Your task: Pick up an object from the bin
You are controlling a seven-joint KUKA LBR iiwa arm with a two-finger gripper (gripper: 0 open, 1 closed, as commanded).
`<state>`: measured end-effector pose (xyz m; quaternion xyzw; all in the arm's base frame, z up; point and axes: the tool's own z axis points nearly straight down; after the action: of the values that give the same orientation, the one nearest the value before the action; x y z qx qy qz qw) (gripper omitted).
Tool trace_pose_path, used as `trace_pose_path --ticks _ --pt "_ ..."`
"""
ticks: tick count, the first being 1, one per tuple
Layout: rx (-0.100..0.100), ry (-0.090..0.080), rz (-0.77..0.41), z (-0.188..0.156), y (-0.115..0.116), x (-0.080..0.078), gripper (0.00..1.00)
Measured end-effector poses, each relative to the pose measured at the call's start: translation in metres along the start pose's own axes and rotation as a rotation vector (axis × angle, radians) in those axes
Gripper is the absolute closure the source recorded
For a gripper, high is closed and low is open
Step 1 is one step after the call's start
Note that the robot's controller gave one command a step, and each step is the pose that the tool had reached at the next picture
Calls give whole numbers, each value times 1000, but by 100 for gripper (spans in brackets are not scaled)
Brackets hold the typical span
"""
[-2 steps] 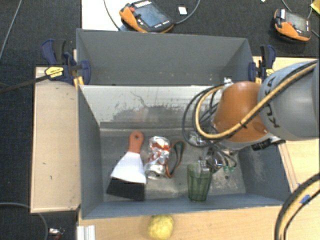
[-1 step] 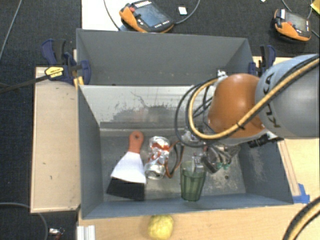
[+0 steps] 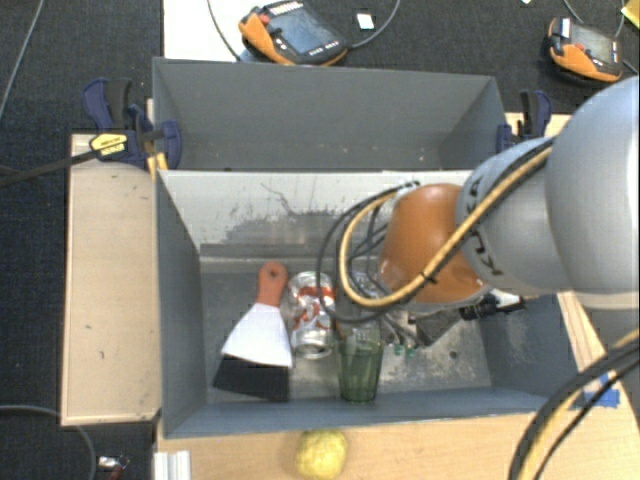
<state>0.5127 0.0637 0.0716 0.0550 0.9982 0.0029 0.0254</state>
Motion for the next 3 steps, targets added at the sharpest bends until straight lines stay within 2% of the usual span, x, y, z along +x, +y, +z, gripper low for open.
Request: trace_pose_path --ticks 1,2,3 --pt "-5 -1 -51 -4 41 -1 0" --pt "2 -1 -2 -55 12 -7 100" --pt "2 -1 -3 -54 12 -7 100"
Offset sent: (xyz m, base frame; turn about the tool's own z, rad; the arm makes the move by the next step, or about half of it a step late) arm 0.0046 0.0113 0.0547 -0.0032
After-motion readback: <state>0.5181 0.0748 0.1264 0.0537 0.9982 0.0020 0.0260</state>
